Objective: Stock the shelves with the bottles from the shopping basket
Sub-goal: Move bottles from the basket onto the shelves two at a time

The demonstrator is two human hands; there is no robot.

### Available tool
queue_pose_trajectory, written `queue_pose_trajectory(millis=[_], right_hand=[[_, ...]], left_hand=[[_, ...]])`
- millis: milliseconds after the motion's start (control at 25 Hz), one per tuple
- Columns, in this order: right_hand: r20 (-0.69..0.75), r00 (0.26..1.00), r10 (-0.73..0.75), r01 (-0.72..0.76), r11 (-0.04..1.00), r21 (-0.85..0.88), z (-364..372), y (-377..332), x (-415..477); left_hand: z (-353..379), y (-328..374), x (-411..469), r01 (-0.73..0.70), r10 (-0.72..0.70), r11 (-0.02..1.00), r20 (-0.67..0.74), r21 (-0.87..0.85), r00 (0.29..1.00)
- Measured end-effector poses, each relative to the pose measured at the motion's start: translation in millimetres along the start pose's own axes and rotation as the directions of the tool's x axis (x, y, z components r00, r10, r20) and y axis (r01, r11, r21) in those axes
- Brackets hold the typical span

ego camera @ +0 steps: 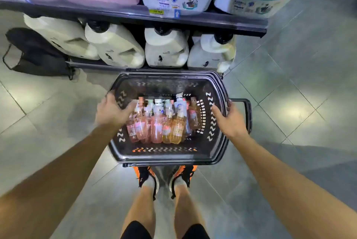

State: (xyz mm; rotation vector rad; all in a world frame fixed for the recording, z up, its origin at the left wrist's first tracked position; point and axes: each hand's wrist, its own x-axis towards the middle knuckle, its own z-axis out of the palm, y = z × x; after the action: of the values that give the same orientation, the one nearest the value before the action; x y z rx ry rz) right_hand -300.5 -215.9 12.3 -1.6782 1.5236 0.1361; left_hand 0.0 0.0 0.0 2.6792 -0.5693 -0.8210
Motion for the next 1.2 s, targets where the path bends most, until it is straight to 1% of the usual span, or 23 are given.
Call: queue_pose_trajectory(millis=[40, 120, 200, 240, 320, 440, 520, 640, 800, 1000, 1200], right_hand=[[-0.038, 0.999, 0.027, -0.025, 0.998, 0.052, 4.1, 9.2, 6.3], [-0.082, 0.994, 0.078, -0.073, 0.996, 0.058, 11.2, 28.0, 19.7], [-0.068, 0.989, 0.129, -0.128, 0.991, 0.03, 19.1, 46.7, 32.3], [-0.071, 0.985, 0.156, -0.155, 0.988, 0.022, 21.9, 50.3, 35.4], [-0.069, 0.985, 0.161, -0.16, 0.987, 0.017, 26.9, 56.2, 45.4], [-0.076, 0.987, 0.139, -0.136, 0.99, 0.037, 35.6, 68.1, 61.5], [-0.109, 0.984, 0.138, -0.133, 0.99, 0.054, 41.8, 69.5, 65.9], [-0.165, 0.976, 0.142, -0.143, 0.99, 0.006, 47.8, 71.8, 68.9], [-0.204, 0.972, 0.115, -0.117, 0.993, 0.0, 46.7, 74.7, 71.0], [-0.22, 0.971, 0.092, -0.087, 0.996, 0.033, 43.1, 73.2, 73.3], [-0.215, 0.972, 0.092, -0.075, 0.994, 0.082, 42.7, 73.7, 73.1]], left_hand=[[5.0, -7.7, 5.9, 0.046, -0.046, 0.999, -0.052, -0.003, 0.998], [18.4, -28.3, 20.3, 0.174, -0.172, 0.985, -0.1, 0.015, 0.98], [30.6, -50.0, 29.6, 0.269, -0.269, 0.963, -0.079, -0.013, 0.96], [37.2, -60.6, 34.8, 0.299, -0.3, 0.954, -0.052, -0.023, 0.953], [45.5, -78.4, 42.6, 0.341, -0.342, 0.936, 0.003, -0.093, 0.94], [56.3, -92.6, 46.4, 0.305, -0.315, 0.932, -0.021, -0.194, 0.949], [62.4, -97.6, 47.6, 0.27, -0.286, 0.944, -0.062, -0.19, 0.956], [68.9, -104.7, 49.5, 0.223, -0.246, 0.959, -0.125, -0.174, 0.961], [71.6, -103.6, 50.3, 0.21, -0.252, 0.954, -0.189, -0.215, 0.949], [70.9, -105.1, 53.0, 0.224, -0.274, 0.941, -0.183, -0.253, 0.944], [63.9, -98.6, 51.3, 0.229, -0.271, 0.943, -0.159, -0.241, 0.949]])
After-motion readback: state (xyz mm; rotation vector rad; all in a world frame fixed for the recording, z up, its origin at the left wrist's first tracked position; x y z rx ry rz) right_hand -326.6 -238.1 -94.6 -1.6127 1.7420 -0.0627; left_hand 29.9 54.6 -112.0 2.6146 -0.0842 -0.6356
